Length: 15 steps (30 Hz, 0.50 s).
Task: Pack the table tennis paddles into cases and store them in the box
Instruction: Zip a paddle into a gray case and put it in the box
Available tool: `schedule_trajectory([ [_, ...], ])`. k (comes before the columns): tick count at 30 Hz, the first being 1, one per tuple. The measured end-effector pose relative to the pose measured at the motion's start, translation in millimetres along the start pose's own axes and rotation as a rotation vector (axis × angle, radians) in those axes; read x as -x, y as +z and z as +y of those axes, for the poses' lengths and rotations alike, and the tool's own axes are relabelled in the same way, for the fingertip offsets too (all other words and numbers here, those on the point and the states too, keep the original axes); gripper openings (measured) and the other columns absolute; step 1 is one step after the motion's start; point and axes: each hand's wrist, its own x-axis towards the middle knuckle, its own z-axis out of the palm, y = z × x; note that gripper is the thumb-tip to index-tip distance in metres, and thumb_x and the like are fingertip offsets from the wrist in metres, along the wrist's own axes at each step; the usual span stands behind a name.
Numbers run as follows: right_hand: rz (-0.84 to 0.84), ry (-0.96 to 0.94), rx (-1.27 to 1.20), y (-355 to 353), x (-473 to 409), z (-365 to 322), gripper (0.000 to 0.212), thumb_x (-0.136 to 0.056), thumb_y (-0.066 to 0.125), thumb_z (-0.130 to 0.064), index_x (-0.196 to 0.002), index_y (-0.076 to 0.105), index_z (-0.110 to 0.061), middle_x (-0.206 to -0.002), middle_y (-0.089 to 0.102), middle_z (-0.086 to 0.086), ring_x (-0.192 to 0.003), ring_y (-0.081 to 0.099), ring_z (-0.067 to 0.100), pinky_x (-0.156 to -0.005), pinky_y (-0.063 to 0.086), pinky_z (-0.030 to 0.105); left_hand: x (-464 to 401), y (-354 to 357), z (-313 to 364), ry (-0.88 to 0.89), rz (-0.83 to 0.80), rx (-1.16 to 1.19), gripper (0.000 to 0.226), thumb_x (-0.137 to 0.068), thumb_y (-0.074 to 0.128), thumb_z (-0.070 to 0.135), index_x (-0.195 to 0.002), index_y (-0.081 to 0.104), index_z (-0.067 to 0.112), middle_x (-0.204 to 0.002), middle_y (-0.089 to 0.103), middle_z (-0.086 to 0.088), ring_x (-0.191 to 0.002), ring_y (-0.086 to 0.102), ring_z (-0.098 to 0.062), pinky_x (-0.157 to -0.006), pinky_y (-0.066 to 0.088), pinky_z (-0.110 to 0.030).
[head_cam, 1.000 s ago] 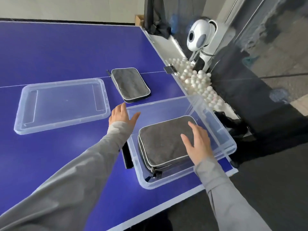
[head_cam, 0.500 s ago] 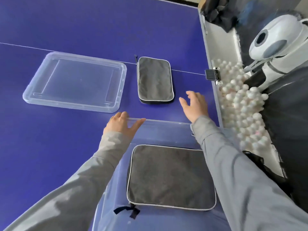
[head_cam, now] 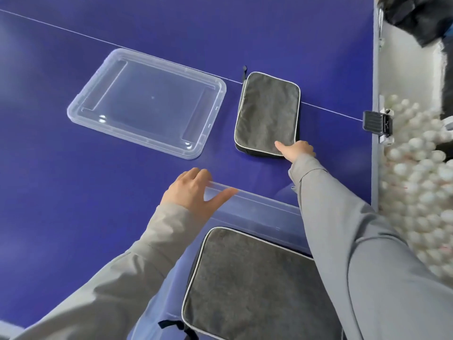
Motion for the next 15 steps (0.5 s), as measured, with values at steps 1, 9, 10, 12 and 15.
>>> schedule_trajectory([
  [1, 0.000, 0.010, -0.085, 0, 0, -4, 0.079, -0.082, 0.059, -0.055, -0.135, 0.038, 0.000, -0.137, 0.045, 0.013, -0.124, 0.047, 0.033, -0.102, 0.041, 0.042, 0, 0, 0, -0.004, -0.008, -0.004, 0.058, -0.074, 0.052, 0.068, -0.096, 0.058, 0.015, -0.095, 0.057, 0.005, -0.094, 0.053, -0.018, -0.072, 0.044, -0.030],
  [9, 0.021, -0.027, -1.018, -38, 27, -17, 0.042, -0.082, 0.062, -0.002, -0.111, 0.032, -0.009, -0.119, 0.042, 0.012, -0.068, 0.060, 0.020, -0.052, 0.058, 0.028, -1, -2, 1, -0.009, -0.041, -0.041, 0.059, -0.075, 0.048, 0.071, -0.097, 0.055, 0.016, -0.099, 0.057, 0.004, -0.100, 0.053, -0.019, -0.073, 0.044, -0.031],
  [10, 0.035, -0.059, -1.039, -45, 35, -17, 0.038, -0.082, 0.061, -0.001, -0.108, 0.034, -0.009, -0.118, 0.044, 0.014, -0.072, 0.061, 0.022, -0.049, 0.057, 0.027, -1, -2, 1, -0.007, -0.041, -0.049, 0.059, -0.076, 0.048, 0.071, -0.097, 0.055, 0.016, -0.100, 0.057, 0.004, -0.101, 0.053, -0.019, -0.073, 0.043, -0.030],
  [12, 0.053, -0.118, -1.057, -59, 57, -12, 0.033, -0.083, 0.059, 0.000, -0.104, 0.036, -0.009, -0.115, 0.046, 0.014, -0.083, 0.061, 0.027, -0.048, 0.056, 0.025, 0, -2, 3, -0.003, -0.036, -0.055, 0.058, -0.078, 0.047, 0.070, -0.097, 0.055, 0.016, -0.100, 0.057, 0.004, -0.102, 0.053, -0.019, -0.073, 0.042, -0.030],
  [15, 0.101, -0.217, -1.041, -74, 103, 3, 0.031, -0.084, 0.059, -0.003, -0.104, 0.037, -0.012, -0.113, 0.048, 0.013, -0.083, 0.060, 0.022, -0.052, 0.056, 0.025, 0, -5, 3, -0.011, -0.019, 0.013, 0.053, -0.085, 0.043, 0.063, -0.099, 0.057, 0.014, -0.104, 0.059, 0.002, -0.103, 0.054, -0.020, -0.078, 0.044, -0.033],
])
